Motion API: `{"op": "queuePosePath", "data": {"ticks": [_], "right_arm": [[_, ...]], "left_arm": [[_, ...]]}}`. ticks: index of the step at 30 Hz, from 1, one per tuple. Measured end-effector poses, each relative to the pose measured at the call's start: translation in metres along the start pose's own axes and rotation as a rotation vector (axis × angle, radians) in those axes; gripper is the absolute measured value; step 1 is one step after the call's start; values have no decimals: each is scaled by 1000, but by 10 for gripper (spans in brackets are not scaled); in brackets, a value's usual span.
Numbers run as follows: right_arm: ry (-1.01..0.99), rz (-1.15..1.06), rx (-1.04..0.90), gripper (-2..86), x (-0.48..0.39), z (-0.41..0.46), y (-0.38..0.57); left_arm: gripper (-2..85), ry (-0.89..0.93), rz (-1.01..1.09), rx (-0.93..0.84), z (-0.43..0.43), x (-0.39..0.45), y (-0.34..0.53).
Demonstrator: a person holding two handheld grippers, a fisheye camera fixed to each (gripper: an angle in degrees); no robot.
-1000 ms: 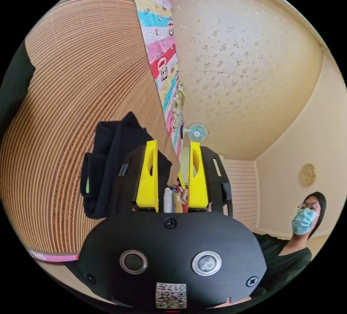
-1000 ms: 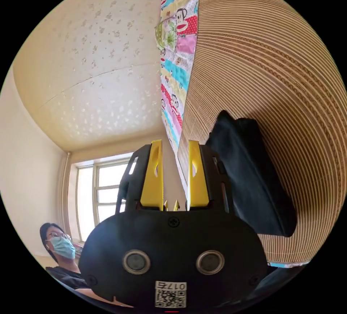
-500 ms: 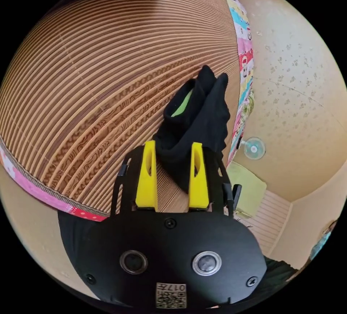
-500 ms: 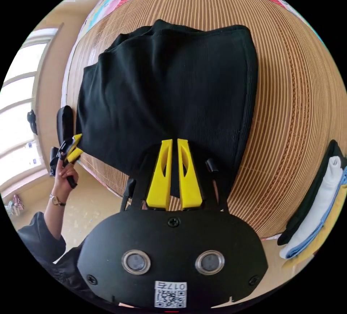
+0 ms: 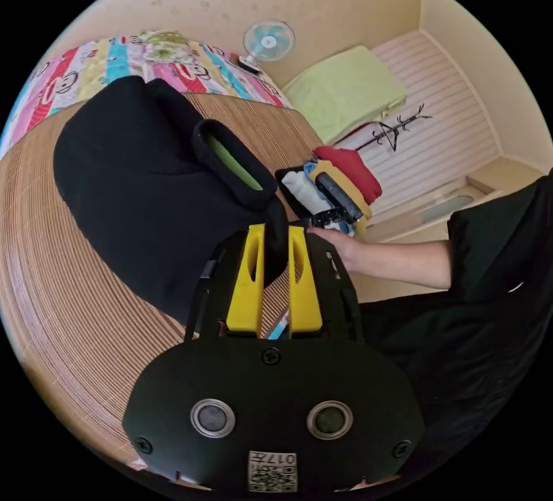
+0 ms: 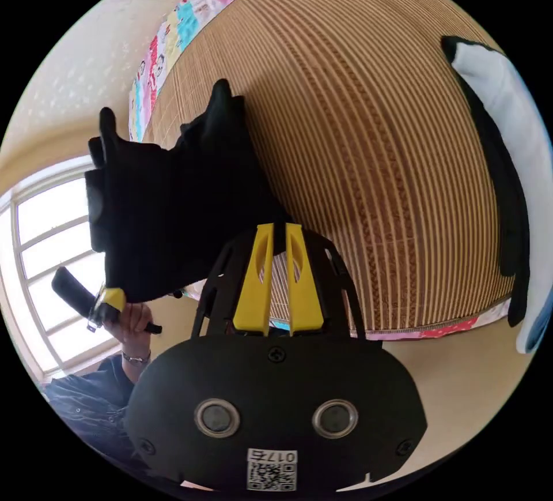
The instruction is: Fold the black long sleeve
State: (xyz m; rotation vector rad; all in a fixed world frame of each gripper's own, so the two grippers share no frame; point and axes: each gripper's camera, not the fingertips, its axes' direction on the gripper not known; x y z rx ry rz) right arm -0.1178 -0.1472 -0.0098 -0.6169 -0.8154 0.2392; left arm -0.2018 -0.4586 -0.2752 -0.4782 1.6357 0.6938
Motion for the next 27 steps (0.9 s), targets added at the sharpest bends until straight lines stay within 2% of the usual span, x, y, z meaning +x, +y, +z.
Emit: {"op": "queuePosePath", "data": {"ticks": [2, 5, 7, 9, 12, 15, 16, 17, 19, 20, 22, 27], "right_arm": [[-52, 36, 31, 78, 20, -15, -1], [-142, -3, 41, 135, 32, -29, -10], [-205, -52, 32, 169, 29, -30, -21], [-292, -110, -22, 209, 22, -19, -42], [-242, -172, -132, 223, 8, 14, -68], [-187, -227, -367, 217, -13, 71, -75], [-177, -243, -393, 213, -19, 80, -72], [-100, -289, -406, 191, -34, 90, -64], [-73, -334, -455, 141, -51, 101, -49], [-161, -341, -486, 113, -60, 107, -37], [-292, -376, -466, 96, -81, 110, -14], [-553, -517, -391, 83, -197, 134, 65]], "left_arm": [[95, 59, 7, -54, 26, 8, 1], [107, 113, -145, 72, 22, -10, 25], [121, 66, -392, 240, 1, -49, 63], [144, -13, -577, 300, -6, -84, 95], [174, -44, -747, 232, 17, -142, 124], [174, 189, -764, 74, 84, -185, 126], [166, 277, -755, -6, 113, -191, 124], [162, 285, -754, -20, 121, -191, 123], [115, 197, -759, -50, 123, -184, 125], [104, 163, -751, -43, 117, -179, 126], [82, 26, -701, 58, 71, -156, 141], [75, -157, -664, 257, -52, -114, 201]]}}
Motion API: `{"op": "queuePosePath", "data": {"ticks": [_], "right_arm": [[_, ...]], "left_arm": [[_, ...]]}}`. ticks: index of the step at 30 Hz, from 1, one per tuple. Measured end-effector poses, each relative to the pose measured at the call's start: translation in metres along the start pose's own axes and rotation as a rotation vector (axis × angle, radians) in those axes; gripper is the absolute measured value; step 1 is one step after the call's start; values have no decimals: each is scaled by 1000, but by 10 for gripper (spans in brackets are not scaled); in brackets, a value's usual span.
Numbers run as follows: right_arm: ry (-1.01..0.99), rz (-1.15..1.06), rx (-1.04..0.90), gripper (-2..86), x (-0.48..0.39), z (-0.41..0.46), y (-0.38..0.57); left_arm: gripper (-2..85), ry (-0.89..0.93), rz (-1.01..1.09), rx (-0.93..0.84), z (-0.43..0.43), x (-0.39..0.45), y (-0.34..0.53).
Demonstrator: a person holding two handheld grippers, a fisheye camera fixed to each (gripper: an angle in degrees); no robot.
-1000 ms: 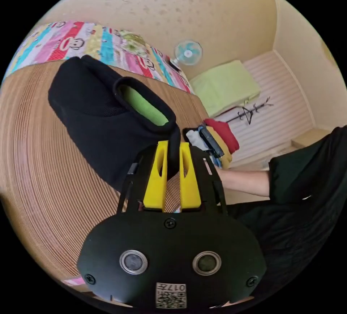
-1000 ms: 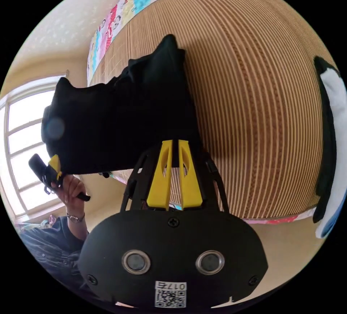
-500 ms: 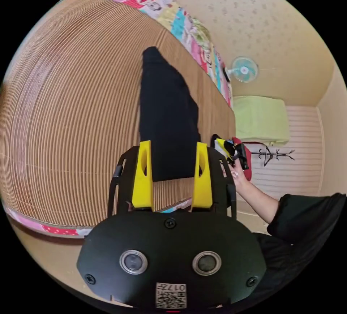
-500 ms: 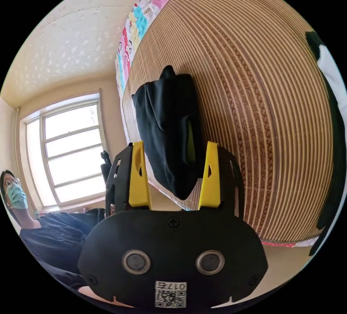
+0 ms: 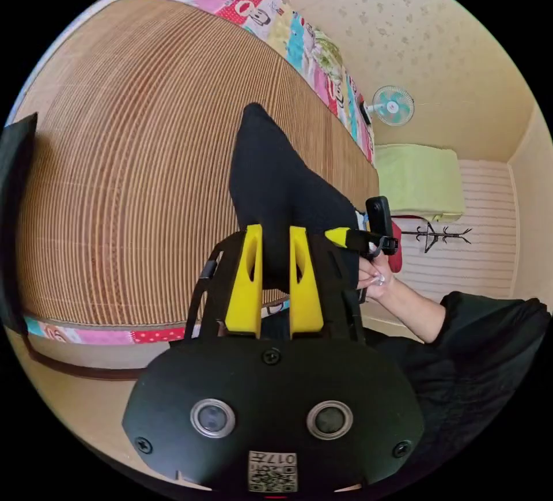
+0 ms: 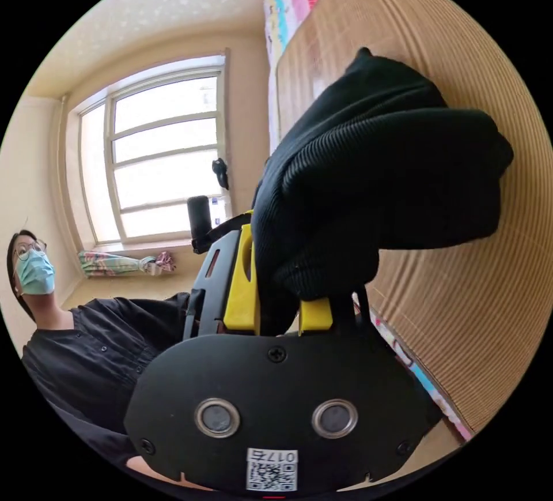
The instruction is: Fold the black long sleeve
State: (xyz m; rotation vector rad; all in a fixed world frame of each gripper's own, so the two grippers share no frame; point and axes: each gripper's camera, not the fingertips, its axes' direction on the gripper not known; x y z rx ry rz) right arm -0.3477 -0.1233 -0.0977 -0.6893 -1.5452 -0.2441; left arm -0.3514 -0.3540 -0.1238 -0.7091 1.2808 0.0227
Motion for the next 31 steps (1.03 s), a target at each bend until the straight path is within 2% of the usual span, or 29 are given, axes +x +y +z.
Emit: {"op": "queuePosePath", "data": {"ticks": [4, 8, 12, 16, 20, 23, 26, 28, 29, 30, 31], "right_arm": [[-30, -162, -17, 84, -77, 91, -21], [-56, -184, -89, 97, -129, 223, -42], [110, -127, -276, 120, -123, 344, -46], [209, -102, -315, 95, -110, 351, -16], [536, -123, -392, 41, -93, 294, 47], [742, -69, -350, 17, -86, 219, 98], [938, -17, -217, 8, -108, 135, 148], [1064, -25, -63, 6, -140, 86, 182], [1174, -48, 98, 5, -171, 55, 210], [1314, -83, 363, 5, -207, 26, 248], [1365, -119, 500, 5, -226, 15, 269]], "left_arm": [[75, -156, 44, 191, -124, -23, 43], [86, -281, -39, 263, -206, -78, 73], [131, -476, -320, 332, -264, -179, 124], [128, -505, -454, 464, -270, -217, 194], [118, -400, -425, 389, -190, -217, 212], [101, -227, -273, 275, -95, -176, 199], [76, -94, 44, 125, -2, -77, 177], [58, -75, 367, 20, 55, 24, 177], [53, -78, 453, 3, 67, 49, 181], [40, -91, 612, -14, 86, 96, 193], [25, -92, 741, -9, 99, 136, 208]]}}
